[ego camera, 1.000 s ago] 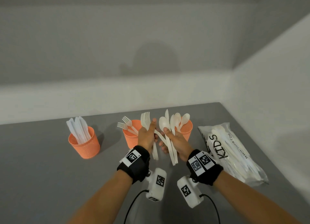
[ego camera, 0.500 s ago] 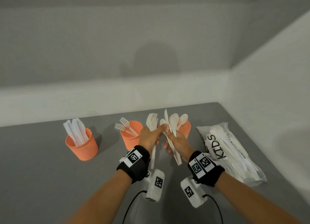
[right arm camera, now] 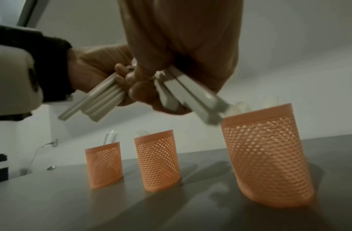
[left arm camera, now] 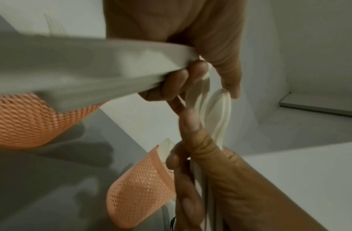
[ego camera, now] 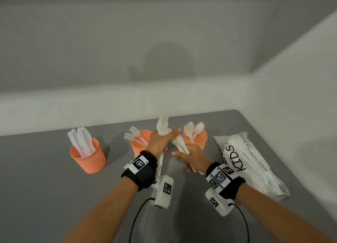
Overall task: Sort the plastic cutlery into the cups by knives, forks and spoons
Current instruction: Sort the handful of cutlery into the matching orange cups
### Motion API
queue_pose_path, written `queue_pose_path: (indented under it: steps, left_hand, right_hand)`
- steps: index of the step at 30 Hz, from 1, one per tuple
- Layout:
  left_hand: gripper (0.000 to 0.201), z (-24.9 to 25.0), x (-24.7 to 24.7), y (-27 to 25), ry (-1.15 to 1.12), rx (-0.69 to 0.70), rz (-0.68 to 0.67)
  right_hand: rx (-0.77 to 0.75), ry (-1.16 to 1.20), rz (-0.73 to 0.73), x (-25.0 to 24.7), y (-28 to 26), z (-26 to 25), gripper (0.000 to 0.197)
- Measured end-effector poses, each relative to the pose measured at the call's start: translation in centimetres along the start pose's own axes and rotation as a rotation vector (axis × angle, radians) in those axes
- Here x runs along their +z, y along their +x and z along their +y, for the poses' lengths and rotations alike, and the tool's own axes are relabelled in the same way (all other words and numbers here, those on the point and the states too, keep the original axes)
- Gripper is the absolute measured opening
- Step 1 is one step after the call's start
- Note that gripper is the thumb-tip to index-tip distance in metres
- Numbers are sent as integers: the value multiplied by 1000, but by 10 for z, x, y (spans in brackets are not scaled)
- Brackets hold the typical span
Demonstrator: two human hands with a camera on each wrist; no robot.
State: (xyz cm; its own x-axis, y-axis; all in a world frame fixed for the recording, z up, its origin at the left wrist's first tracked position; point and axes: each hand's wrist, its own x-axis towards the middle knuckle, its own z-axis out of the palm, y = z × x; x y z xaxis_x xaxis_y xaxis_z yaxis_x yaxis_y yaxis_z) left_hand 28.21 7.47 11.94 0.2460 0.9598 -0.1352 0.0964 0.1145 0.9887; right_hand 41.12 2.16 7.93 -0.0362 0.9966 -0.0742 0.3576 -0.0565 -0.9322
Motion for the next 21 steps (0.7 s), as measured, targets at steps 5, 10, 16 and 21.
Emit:
queue_pose_path:
  steps: [5, 10, 16, 21]
  left_hand:
    - [11, 3, 13, 2, 46, 82, 40]
    - [23, 17, 19, 8, -54, 129, 127]
    - [37, 38, -13, 36, -168, 151, 416]
    - [35, 42, -43, 61, -135, 309, 580]
  right_hand:
    - [-20, 23, -5, -10, 15, -12, 11]
    - [-88, 99, 173, -26, 26, -33, 18]
    - [-145, 374, 524, -55, 52, -48, 42]
    - [-170, 466, 719, -64, 82, -45, 42]
